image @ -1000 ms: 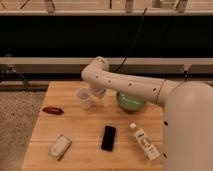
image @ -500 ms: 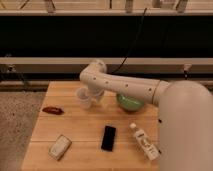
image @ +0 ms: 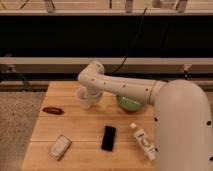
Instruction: Pick up the ceramic cup
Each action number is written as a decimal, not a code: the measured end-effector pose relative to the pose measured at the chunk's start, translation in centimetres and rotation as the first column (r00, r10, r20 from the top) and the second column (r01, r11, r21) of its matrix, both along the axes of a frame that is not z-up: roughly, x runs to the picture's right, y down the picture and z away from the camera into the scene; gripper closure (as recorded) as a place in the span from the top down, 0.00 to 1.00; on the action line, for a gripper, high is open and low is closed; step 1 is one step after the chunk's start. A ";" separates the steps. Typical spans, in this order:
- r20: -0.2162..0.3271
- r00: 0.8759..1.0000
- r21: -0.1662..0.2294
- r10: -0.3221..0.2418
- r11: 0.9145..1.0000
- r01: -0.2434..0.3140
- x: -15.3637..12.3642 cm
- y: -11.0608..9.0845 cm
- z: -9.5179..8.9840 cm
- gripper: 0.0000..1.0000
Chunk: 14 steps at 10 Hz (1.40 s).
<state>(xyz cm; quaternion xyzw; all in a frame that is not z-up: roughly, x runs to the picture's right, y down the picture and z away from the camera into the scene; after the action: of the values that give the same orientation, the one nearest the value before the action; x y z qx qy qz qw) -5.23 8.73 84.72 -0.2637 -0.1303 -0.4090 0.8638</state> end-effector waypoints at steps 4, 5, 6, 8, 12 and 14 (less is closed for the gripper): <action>0.005 1.000 -0.010 -0.012 1.000 0.012 -0.3 0.4 0.6 0.80; 0.005 1.000 -0.014 -0.016 1.000 0.016 -0.3 0.5 0.7 0.80; 0.007 1.000 -0.017 -0.019 1.000 0.019 -0.4 0.6 0.8 0.80; 0.009 1.000 -0.021 -0.025 0.999 0.025 -0.4 0.7 1.0 0.80; 0.011 1.000 -0.032 -0.029 0.999 0.030 -0.3 1.0 1.2 0.80; 0.012 0.999 -0.036 -0.033 0.999 0.033 -0.3 1.1 1.3 0.80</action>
<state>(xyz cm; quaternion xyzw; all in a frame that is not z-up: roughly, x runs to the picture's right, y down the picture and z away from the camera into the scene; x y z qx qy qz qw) -5.49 9.79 86.04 -0.2789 -0.1383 -0.4224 0.8513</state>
